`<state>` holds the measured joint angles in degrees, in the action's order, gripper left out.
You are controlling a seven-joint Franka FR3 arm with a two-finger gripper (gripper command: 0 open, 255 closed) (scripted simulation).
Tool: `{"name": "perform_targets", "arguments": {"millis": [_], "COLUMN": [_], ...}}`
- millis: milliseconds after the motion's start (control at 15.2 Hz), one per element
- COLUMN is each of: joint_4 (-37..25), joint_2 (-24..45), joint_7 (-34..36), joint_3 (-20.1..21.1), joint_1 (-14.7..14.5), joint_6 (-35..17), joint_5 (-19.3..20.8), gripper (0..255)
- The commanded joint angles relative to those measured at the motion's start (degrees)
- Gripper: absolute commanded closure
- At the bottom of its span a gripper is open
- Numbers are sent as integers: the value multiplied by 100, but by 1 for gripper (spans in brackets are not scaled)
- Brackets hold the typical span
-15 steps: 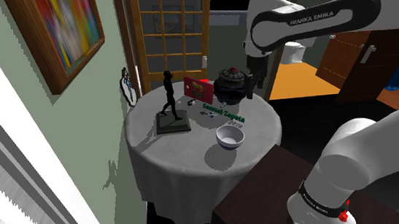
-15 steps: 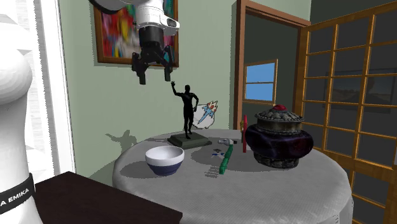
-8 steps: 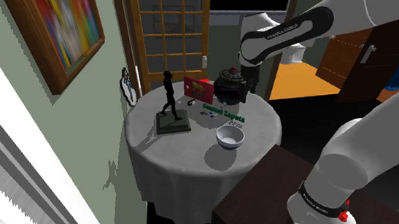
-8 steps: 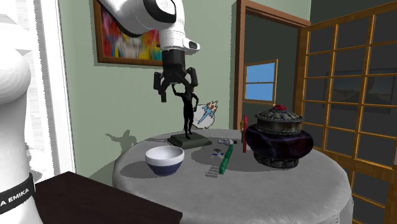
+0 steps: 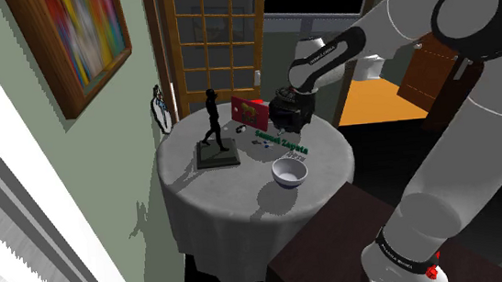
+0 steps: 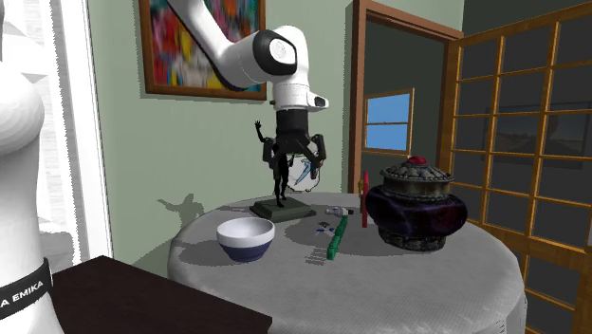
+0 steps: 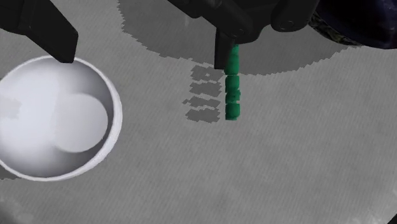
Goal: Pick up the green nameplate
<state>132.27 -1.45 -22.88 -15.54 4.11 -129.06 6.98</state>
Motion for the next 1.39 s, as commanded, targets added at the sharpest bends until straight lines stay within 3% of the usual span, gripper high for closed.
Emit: {"name": "perform_targets", "arguments": {"millis": [0,726,1320], "joint_4": [-240,-2220,-2352], "joint_2": [503,3044,3584], "joint_7": [-219,-1322,-1402], "joint_3": [-47,192,303], "joint_1": [33,655,758], "joint_6": [-270,-798,-1202], "joint_5": [-192,-1223,-1357], "gripper": [0,0,0]}}
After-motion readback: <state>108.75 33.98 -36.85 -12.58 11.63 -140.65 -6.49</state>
